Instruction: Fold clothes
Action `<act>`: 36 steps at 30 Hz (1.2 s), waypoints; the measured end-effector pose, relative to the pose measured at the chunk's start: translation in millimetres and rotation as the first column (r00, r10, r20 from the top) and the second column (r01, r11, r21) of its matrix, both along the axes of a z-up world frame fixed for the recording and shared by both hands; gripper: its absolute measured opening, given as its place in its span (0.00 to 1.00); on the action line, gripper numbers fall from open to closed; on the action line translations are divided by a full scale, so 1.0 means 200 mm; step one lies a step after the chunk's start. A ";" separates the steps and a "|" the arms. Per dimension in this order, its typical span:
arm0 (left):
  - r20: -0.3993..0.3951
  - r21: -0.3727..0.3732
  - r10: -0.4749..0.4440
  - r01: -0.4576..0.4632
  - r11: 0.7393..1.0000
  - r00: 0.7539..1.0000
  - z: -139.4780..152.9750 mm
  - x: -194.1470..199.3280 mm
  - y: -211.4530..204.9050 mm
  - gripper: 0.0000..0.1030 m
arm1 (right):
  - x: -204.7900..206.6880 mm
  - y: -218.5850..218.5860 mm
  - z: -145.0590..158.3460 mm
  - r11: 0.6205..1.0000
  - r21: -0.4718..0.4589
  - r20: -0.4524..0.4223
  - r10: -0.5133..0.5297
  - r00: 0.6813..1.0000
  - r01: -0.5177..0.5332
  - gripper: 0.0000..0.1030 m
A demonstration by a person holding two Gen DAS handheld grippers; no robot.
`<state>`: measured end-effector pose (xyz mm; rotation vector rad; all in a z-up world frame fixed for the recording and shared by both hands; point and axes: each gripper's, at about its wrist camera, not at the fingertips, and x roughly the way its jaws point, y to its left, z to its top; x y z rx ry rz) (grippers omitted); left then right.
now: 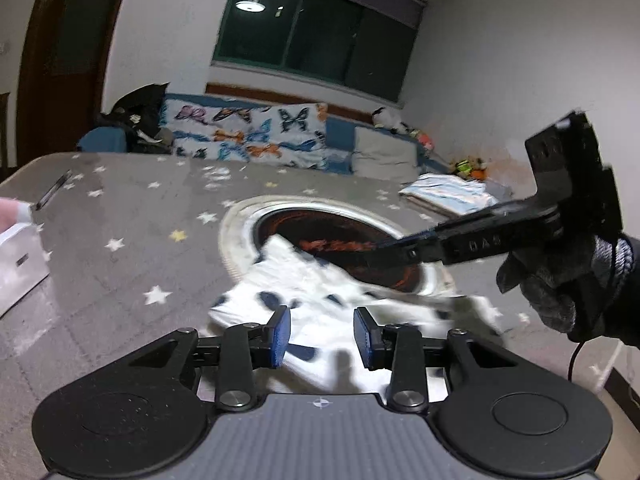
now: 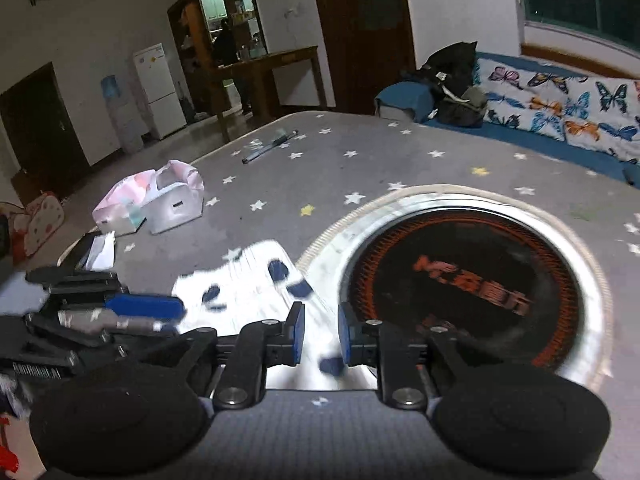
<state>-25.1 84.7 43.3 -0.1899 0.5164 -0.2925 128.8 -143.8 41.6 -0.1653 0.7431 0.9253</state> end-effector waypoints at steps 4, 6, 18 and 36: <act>0.003 -0.020 -0.095 0.095 0.995 0.995 0.02 -0.04 -0.12 0.37 | -0.10 -0.13 -0.01 1.000 -0.020 -0.017 -0.009 1.000 0.009 0.17; -0.012 -0.031 -0.146 0.146 0.989 0.989 0.01 -0.05 -0.19 0.37 | -0.14 -0.16 -0.04 1.000 -0.029 -0.031 -0.009 0.999 0.008 0.17; -0.113 0.010 -0.195 0.197 0.980 0.974 -0.10 -0.06 -0.35 0.37 | -0.08 -0.28 -0.16 0.992 -0.045 -0.010 -0.120 0.993 0.119 0.18; -0.159 -0.019 -0.276 0.276 0.961 0.948 -0.17 -0.16 -0.49 0.37 | -0.07 -0.16 -0.18 0.998 -0.018 -0.017 -0.065 0.998 0.064 0.33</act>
